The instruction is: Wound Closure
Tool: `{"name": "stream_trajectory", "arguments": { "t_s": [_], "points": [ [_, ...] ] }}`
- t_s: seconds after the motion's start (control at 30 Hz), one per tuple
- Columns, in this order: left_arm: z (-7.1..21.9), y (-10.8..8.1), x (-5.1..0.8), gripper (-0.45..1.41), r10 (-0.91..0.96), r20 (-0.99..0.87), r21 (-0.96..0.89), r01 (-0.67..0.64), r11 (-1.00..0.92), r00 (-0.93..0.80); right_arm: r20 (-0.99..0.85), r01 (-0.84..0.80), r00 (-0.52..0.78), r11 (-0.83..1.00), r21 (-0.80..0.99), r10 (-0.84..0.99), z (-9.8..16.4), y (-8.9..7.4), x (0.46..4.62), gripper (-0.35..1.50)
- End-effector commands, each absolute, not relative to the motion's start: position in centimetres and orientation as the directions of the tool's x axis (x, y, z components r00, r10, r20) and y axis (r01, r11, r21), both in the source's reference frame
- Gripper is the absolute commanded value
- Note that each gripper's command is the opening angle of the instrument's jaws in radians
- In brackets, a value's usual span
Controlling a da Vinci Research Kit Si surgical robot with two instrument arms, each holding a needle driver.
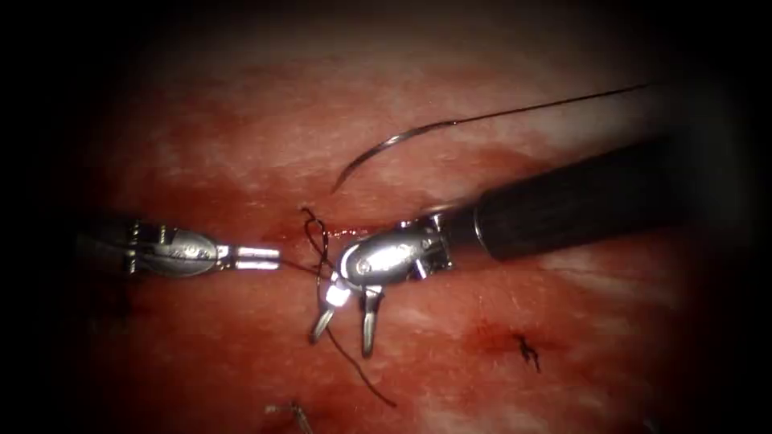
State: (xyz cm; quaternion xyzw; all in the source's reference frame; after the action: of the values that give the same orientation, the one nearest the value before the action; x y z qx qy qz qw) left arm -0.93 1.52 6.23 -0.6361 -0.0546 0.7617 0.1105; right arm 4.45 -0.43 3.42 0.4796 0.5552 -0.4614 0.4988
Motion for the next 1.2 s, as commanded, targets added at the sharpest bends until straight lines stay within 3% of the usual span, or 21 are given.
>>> {"name": "stream_trajectory", "arguments": {
  "t_s": [0.03,0.37,0.57,0.63,0.67,0.7,0.73,0.83,1.2],
  "points": [
    [6.28,1.45,-0.99,-0.45,0.24,-0.956,-0.226,-0.099,-0.969,-0.167,-0.997,0.993,-0.041,0.113,-0.033,0.068,3.48,-0.51,4.52,0.93],
    [6.26,1.44,-0.97,-0.45,0.252,-0.953,-0.238,-0.099,-0.966,-0.169,-0.999,0.993,-0.039,0.108,-0.036,0.033,3.59,-0.67,4.55,0.93],
    [6.26,1.44,-0.97,-0.45,0.257,-0.952,-0.243,-0.099,-0.965,-0.168,-0.998,0.993,-0.041,0.115,-0.036,0.038,3.52,-0.64,4.56,0.82],
    [6.27,1.44,-0.97,-0.45,0.257,-0.952,-0.243,-0.099,-0.965,-0.168,-0.998,0.994,-0.042,0.107,-0.037,0.045,3.45,-0.62,4.56,0.61],
    [6.27,1.44,-0.96,-0.45,0.257,-0.952,-0.243,-0.098,-0.965,-0.167,-0.998,0.995,-0.044,0.092,-0.04,0.046,3.4,-0.63,4.56,0.37],
    [6.27,1.44,-0.96,-0.45,0.257,-0.952,-0.243,-0.098,-0.965,-0.167,-0.998,0.995,-0.046,0.092,-0.041,0.052,3.39,-0.64,4.56,0.25],
    [6.27,1.44,-0.96,-0.45,0.257,-0.952,-0.243,-0.098,-0.965,-0.167,-0.998,0.995,-0.046,0.092,-0.041,0.052,3.39,-0.64,4.56,0.25],
    [6.28,1.45,-0.94,-0.45,0.262,-0.951,-0.249,-0.097,-0.964,-0.166,-0.994,0.995,-0.045,0.091,-0.036,0.099,3.4,-0.61,4.61,-0.35],
    [6.28,1.44,-0.89,-0.45,0.268,-0.948,-0.253,-0.104,-0.962,-0.17,-0.991,0.986,0.021,0.161,0.042,0.13,3.47,-0.51,4.6,-0.35]
  ]
}}
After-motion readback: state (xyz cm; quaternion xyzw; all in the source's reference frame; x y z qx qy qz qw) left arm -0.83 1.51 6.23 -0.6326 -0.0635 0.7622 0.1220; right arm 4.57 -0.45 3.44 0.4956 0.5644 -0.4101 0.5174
